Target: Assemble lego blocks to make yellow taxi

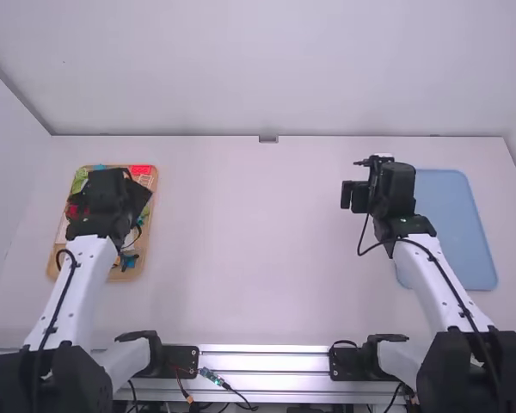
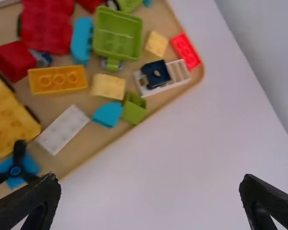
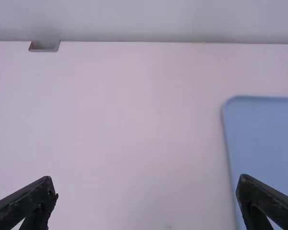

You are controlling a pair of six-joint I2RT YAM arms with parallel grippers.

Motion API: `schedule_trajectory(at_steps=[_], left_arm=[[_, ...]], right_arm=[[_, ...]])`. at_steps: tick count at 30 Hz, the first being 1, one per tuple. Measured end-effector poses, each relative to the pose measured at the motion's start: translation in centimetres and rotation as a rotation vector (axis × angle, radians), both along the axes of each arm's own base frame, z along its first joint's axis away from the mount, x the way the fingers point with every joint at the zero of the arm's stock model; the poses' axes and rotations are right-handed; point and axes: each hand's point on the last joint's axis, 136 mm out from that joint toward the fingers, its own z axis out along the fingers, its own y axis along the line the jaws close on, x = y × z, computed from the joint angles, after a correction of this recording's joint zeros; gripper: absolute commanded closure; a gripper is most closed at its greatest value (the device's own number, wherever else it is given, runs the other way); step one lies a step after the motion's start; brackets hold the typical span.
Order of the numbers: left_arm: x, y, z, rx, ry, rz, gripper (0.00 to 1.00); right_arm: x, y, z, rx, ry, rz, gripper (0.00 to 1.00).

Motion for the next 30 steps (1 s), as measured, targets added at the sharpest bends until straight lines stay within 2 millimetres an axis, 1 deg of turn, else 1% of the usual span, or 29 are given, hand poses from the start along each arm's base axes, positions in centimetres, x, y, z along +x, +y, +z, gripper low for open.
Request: schedule_trajectory(at_steps=[2,10,15,18,25,27,30], left_arm=[[-0.5,0.2,-0.2,-0.028,0.015,0.038,0.01],[-3.1,-0.4,-2.1,-0.13,0.105,0.144,0.0],[-4.6,-0.4,-2.9,-0.162,0.149,0.217,0.07],[-5.4,-0.1,-3.2,-0.18,0.169,0.264,0.04],[-6.3,1.7,-3.7,-0.21,0.176,0.356,0.03],[-6.8,2.8,-4.6,-0.224,0.206,0.4,0.02],[-7.1,3.6,-6.0,-0.237,0.258,0.426,0.02]], right_arm=[[0.0,0.0,0.0,0.008,0.001,-0.007,0.01],[0.1,0.0,0.1,0.019,-0.005,-0.013,0.01],[0.1,0.0,0.1,0.02,-0.006,-0.016,0.01],[0.2,0.0,0.3,0.025,-0.012,-0.017,0.01],[0.3,0.1,0.4,0.025,-0.02,-0.015,0.01],[0.3,0.1,0.4,0.025,-0.02,-0.015,0.01],[0.3,0.1,0.4,0.023,-0.021,-0.014,0.01]])
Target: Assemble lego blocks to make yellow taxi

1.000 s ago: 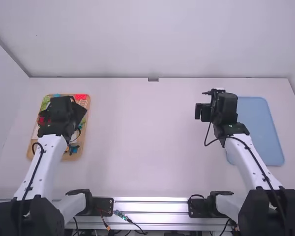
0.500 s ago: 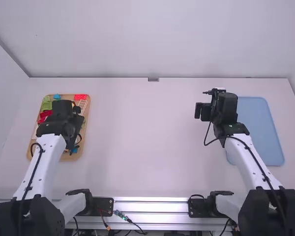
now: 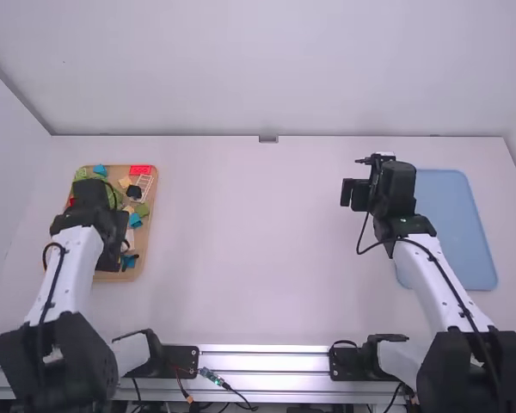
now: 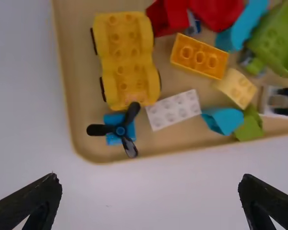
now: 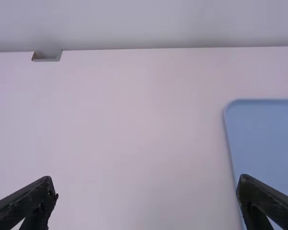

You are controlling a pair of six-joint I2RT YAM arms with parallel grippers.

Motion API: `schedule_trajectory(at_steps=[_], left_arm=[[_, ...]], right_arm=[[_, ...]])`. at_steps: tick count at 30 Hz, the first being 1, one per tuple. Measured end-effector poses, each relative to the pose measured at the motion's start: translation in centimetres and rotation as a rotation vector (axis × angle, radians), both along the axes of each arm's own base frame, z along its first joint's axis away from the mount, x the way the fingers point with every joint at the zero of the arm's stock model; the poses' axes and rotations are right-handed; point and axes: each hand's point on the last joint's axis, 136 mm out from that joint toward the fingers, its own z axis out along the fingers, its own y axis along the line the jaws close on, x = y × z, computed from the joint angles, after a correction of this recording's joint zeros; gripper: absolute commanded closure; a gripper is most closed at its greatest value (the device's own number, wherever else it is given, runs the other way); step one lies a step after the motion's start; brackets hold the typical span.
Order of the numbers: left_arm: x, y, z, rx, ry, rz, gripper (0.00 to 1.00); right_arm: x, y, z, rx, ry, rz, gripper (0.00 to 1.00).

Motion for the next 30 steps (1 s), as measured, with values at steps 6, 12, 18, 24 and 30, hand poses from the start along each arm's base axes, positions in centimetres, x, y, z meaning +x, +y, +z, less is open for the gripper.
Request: schedule_trajectory(at_steps=[6,12,18,24,30], left_arm=[[0.4,2.0,-2.0,-0.086,0.156,0.015,0.01],[2.1,4.3,-4.5,-0.153,0.289,0.033,0.05],[2.6,4.5,-7.8,-0.176,0.345,0.023,0.12],[2.6,4.9,-8.3,-0.152,0.339,0.031,0.09],[1.3,4.3,-10.0,-0.157,0.363,0.032,0.09]], right_arm=[[0.0,0.0,0.0,0.0,0.0,0.0,0.01],[0.0,0.0,0.0,0.002,0.001,-0.002,0.01],[0.0,0.0,0.0,0.002,0.001,-0.004,0.01],[0.0,0.0,0.0,0.002,0.001,-0.004,0.01],[0.0,0.0,0.0,0.002,0.002,-0.003,0.01]])
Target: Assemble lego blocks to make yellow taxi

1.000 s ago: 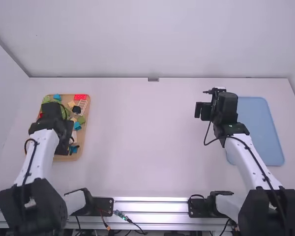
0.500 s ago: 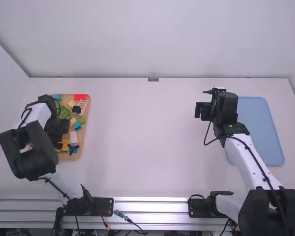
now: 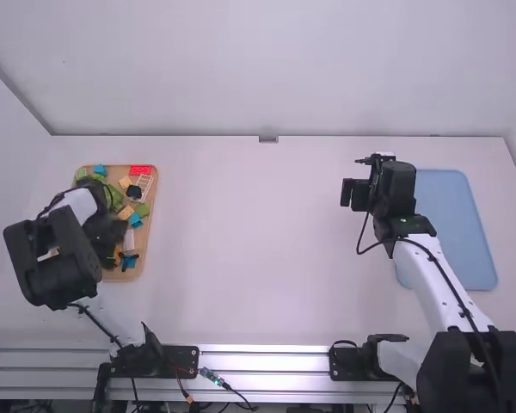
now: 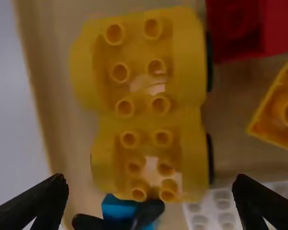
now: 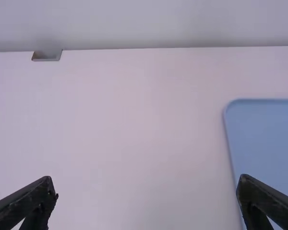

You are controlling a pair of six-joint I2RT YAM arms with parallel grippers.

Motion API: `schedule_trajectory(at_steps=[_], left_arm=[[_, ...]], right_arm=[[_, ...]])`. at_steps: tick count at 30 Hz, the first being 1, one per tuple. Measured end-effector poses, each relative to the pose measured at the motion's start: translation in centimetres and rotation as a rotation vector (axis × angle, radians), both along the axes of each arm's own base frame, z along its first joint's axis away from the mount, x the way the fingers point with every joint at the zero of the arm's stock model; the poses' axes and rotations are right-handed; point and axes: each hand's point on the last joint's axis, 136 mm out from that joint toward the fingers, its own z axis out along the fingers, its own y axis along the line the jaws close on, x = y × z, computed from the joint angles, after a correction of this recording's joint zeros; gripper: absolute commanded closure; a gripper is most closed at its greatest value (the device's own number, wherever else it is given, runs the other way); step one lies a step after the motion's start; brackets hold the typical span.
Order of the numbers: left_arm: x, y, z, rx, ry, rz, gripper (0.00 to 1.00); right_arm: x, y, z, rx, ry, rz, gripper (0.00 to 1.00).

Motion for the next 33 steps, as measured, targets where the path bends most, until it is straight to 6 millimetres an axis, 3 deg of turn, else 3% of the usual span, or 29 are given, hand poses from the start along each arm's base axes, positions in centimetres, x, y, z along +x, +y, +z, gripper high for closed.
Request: schedule_trajectory(at_steps=[6,15,18,19,20,22,24,26,27,28,33], left_arm=[[0.0,0.0,-1.3,0.015,-0.028,0.0,0.07],[1.6,1.0,-1.8,0.074,-0.127,-0.008,0.12],[2.0,1.2,-1.8,0.084,-0.141,-0.033,0.24],[2.1,1.2,-1.8,0.086,-0.144,-0.04,0.32],[2.1,1.3,-1.8,0.088,-0.143,-0.05,0.49],[1.8,1.5,-1.6,0.103,-0.128,-0.059,0.56],[1.6,1.8,-1.5,0.121,-0.115,-0.063,0.49],[1.5,1.9,-1.5,0.127,-0.109,-0.071,0.28],[1.5,1.9,-1.5,0.125,-0.109,-0.072,0.1],[1.3,1.7,-1.6,0.121,-0.1,-0.075,0.04],[0.9,1.7,-1.6,0.115,-0.091,-0.065,0.07]], right_arm=[[0.0,0.0,0.0,-0.001,0.0,0.0,0.01],[-0.2,0.0,-0.2,-0.003,0.011,0.002,0.01],[-0.2,0.0,-0.2,-0.003,0.011,0.001,0.01],[-0.2,0.0,-0.2,-0.002,0.011,0.001,0.01],[-0.2,0.0,-0.3,-0.001,0.012,0.0,0.01],[-0.2,0.0,-0.2,-0.001,0.012,-0.001,0.01],[-0.2,0.0,-0.2,-0.001,0.012,-0.001,0.01],[-0.2,0.0,-0.2,0.0,0.012,0.001,0.01],[-0.2,0.0,-0.3,0.0,0.014,0.001,0.01],[-0.2,0.0,-0.3,-0.004,0.015,0.0,0.01],[-0.2,0.0,-0.3,-0.003,0.015,0.0,0.01]])
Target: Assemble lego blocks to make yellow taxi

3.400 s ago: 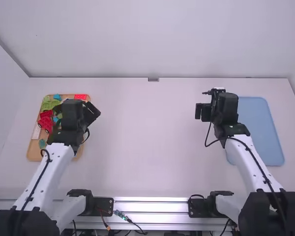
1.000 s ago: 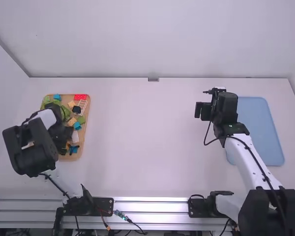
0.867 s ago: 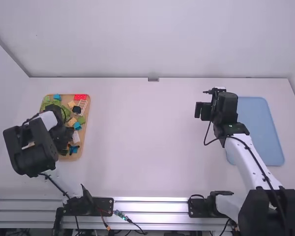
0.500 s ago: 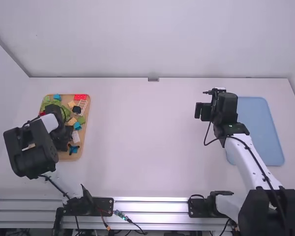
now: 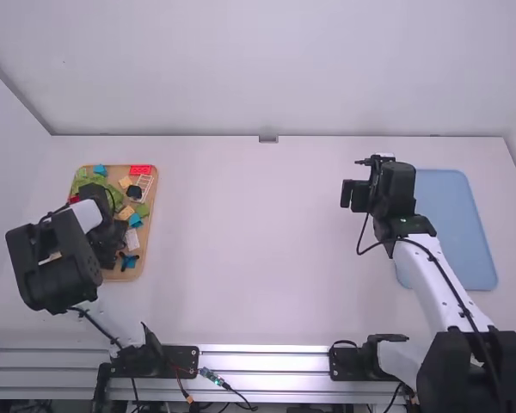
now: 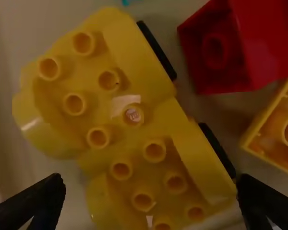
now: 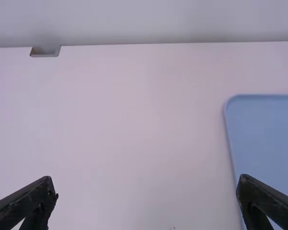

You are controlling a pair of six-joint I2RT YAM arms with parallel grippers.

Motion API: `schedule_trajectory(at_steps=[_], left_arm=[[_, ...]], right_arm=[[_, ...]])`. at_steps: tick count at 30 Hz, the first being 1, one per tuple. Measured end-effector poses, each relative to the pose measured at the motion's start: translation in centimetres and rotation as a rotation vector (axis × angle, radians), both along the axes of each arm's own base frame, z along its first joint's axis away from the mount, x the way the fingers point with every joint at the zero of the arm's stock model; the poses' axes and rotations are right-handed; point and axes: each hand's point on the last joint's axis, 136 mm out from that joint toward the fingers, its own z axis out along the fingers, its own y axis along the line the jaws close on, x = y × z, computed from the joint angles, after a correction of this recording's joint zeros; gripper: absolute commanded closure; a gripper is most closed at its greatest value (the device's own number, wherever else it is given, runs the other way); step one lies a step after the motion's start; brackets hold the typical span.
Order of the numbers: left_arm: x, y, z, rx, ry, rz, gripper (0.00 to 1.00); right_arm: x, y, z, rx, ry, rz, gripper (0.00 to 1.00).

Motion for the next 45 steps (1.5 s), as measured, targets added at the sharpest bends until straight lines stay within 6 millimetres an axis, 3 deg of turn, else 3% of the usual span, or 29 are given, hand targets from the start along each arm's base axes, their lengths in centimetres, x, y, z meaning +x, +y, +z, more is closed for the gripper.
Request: schedule_trajectory(at_steps=[4,15,22,32,39,45], left_arm=[[-0.9,-0.3,0.1,-0.006,0.018,0.083,0.0],[-1.6,-0.5,0.1,-0.008,-0.014,0.26,0.01],[-1.0,1.2,0.1,-0.011,-0.078,0.278,0.01],[-1.9,2.4,-0.1,-0.064,-0.105,0.32,0.01],[-1.4,2.3,-0.1,-0.084,-0.128,0.305,0.3],[-1.0,2.3,-0.1,-0.091,-0.145,0.298,0.33]], right_arm=[[0.0,0.0,0.0,-0.001,0.0,0.0,0.01],[0.0,0.0,0.0,0.001,0.001,-0.003,0.01],[0.0,0.0,0.0,0.001,0.001,-0.002,0.01],[-0.1,0.0,-0.1,0.001,0.004,-0.003,0.01],[-0.1,0.0,-0.1,-0.001,0.004,-0.001,0.01],[-0.1,0.0,-0.1,0.002,0.004,-0.001,0.01]])
